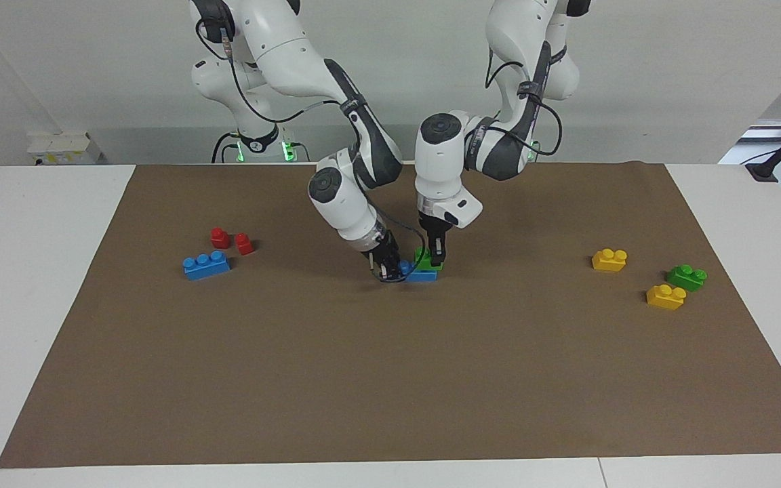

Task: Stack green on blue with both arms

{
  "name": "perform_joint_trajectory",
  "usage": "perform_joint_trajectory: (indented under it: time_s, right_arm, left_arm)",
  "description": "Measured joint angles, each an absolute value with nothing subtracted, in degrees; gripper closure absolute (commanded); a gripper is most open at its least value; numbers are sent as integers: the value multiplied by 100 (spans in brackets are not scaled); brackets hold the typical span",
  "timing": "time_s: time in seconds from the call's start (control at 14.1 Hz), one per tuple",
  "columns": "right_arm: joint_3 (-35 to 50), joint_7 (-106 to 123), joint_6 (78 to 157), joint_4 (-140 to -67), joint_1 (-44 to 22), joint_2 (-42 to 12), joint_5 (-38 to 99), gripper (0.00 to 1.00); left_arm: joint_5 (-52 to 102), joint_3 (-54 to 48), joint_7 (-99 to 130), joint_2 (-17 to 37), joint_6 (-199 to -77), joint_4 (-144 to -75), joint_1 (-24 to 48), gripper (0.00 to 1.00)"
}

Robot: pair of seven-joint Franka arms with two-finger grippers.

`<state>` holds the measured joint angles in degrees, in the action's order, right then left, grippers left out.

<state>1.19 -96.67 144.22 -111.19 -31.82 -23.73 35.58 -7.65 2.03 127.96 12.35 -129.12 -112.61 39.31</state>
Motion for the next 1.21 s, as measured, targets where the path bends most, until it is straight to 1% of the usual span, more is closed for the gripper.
perform_joint_trajectory:
  time_s: [0.5,0.57,0.64,0.71,0.78,0.85,0.92,1.07,1.21]
  right_arm:
    - [116,-9667,14421,-11127,-3182,-2368,3551,100]
    - [116,-9667,14421,-11127,-3182,-2368,3551,100]
    - [115,-9667,14421,-11126,-3182,-2368,3551,100]
    - [115,-9667,14421,-11126,-3182,-2368,3551,84]
    - [109,-9667,14421,-11126,-3179,-2367,3551,43]
    - [91,-9670,14421,-11126,-3159,-2366,3551,18]
    - [75,-9671,14413,-11128,-3102,-2369,3551,1]
    - [48,-9671,14311,-11103,-2936,-2370,3537,0]
    - [34,-9671,14021,-10960,-2772,-2367,3521,0]
  left_arm:
    - [-842,208,13081,1414,-13058,-11290,4026,100]
    - [-842,208,13089,1414,-13058,-11290,4026,93]
    - [-842,210,13097,1414,-13058,-11289,4026,1]
    - [-841,210,13105,1414,-13058,-11289,4026,0]
    - [-850,220,13109,1420,-13050,-11294,4023,0]
    - [-875,246,13110,1429,-13049,-11301,4016,0]
    - [-906,272,13110,1431,-13049,-11300,4003,0]
    - [-962,308,13014,1400,-13044,-11274,3904,0]
    - [-982,322,12574,1281,-12939,-11205,3663,0]
